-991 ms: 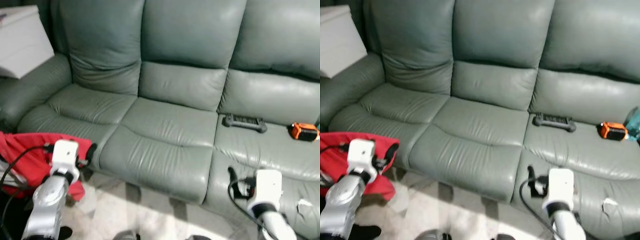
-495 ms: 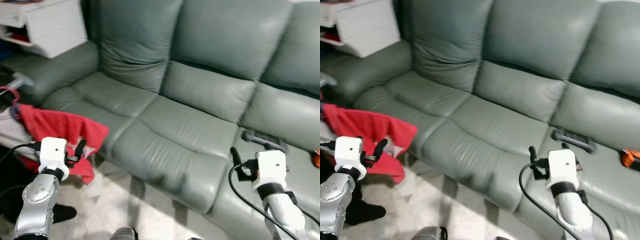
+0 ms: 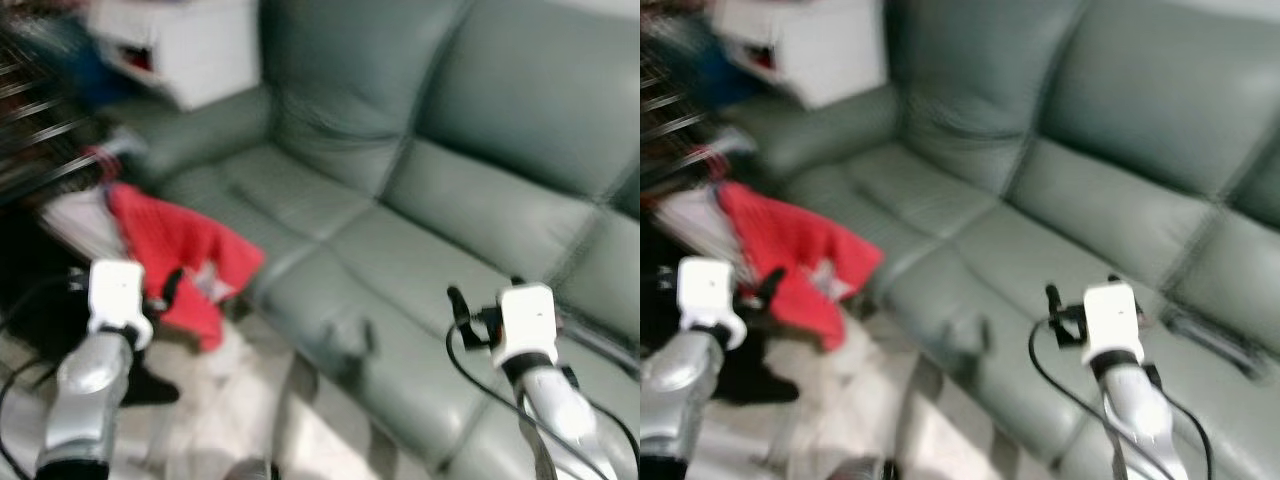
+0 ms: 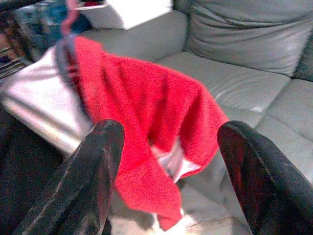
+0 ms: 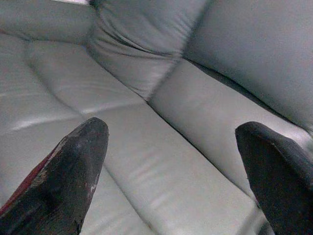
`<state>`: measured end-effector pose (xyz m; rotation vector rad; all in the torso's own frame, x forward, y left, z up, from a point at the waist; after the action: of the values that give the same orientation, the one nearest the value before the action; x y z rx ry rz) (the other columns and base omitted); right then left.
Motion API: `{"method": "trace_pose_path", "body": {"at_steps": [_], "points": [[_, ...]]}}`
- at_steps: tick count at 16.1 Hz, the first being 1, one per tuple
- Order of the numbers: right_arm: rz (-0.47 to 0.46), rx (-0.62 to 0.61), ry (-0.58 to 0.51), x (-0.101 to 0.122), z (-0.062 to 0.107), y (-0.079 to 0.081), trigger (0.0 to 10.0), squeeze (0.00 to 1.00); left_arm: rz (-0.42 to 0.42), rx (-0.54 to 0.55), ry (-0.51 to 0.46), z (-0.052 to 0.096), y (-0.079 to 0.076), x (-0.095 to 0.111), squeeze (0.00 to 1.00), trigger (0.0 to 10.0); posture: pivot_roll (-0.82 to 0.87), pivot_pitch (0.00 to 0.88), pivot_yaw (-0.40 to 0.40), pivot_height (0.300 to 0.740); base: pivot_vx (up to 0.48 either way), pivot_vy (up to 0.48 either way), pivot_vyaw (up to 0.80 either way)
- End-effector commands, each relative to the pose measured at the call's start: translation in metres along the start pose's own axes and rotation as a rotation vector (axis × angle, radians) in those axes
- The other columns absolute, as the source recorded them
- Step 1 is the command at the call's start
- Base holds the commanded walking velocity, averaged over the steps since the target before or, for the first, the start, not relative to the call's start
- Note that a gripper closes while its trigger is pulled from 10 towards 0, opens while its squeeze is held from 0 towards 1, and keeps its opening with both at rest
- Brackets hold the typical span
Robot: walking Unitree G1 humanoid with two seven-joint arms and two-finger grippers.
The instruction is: Hang hanger
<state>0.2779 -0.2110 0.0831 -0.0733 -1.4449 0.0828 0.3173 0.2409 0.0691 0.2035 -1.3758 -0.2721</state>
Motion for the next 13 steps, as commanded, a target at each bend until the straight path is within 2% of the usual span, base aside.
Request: {"method": "trace_pose_path", "body": {"at_steps": [1, 2, 6, 7, 8, 9, 10, 12, 13], "points": [[-0.007, 0.032, -0.013, 0.004, -0.003, 0.01, 10.0, 0.0, -0.013, 0.02, -0.014, -0.001, 0.003, 0.004, 0.0, 10.0, -0.06, 0.0, -0.005, 0.74, 0.0, 0.0, 0.8], [-0.006, 0.031, -0.01, 0.003, -0.003, 0.009, 10.0, 0.0, -0.009, 0.051, -0.03, -0.004, 0.005, 0.009, 0.0, 10.0, -0.07, 0.0, -0.005, 0.74, 0.0, 0.0, 0.8], [-0.006, 0.031, -0.007, 0.002, -0.004, 0.007, 10.0, 0.0, 0.005, 0.06, -0.023, -0.006, 0.004, 0.009, 0.0, 10.0, -0.07, 0.0, -0.005, 0.74, 0.0, 0.0, 0.8], [-0.009, 0.034, -0.007, 0.003, -0.004, 0.008, 10.0, 0.0, -0.004, 0.088, -0.04, -0.005, 0.007, 0.011, 0.0, 10.0, -0.07, 0.0, -0.004, 0.74, 0.0, 0.0, 0.8], [-0.006, 0.04, -0.005, 0.002, -0.006, 0.011, 10.0, 0.0, -0.059, 0.19, 0.0, -0.003, 0.02, 0.004, 0.0, 10.0, -0.07, 0.0, -0.002, 0.74, 0.0, 0.0, 0.8], [-0.004, 0.041, -0.004, 0.002, -0.006, 0.011, 10.0, 0.0, -0.075, 0.205, 0.005, -0.003, 0.022, 0.003, 0.0, 10.0, -0.07, 0.0, -0.001, 0.74, 0.0, 0.0, 0.8], [-0.005, 0.041, -0.004, 0.002, -0.008, 0.011, 10.0, 0.0, -0.084, 0.209, -0.001, -0.002, 0.022, 0.003, 0.0, 10.0, -0.07, 0.0, -0.001, 0.74, 0.0, 0.0, 0.8], [-0.007, 0.039, -0.007, 0.002, -0.009, 0.01, 10.0, 0.0, -0.109, 0.141, 0.022, 0.005, 0.005, -0.006, 0.0, 10.0, -0.07, 0.0, 0.005, 0.74, 0.0, 0.0, 0.8], [-0.008, 0.035, -0.008, 0.002, -0.009, 0.009, 10.0, 0.0, -0.099, 0.138, 0.031, 0.006, 0.005, -0.008, 0.0, 10.0, -0.07, 0.0, 0.005, 0.74, 0.0, 0.0, 0.8]]}}
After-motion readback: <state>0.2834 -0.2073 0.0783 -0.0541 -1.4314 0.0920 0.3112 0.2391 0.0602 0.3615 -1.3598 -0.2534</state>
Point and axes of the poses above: a point about 5 cm out from each wrist's last joint towards the gripper, its own z axis pointing back from the gripper into the wrist, its own x axis along the axis of the wrist's last joint, y = z × x, the point moved 6 cm from there along -z, pointing out of the wrist towards the gripper, and after that the axes turned 9 degrees about -z, right-handed, at the moved point
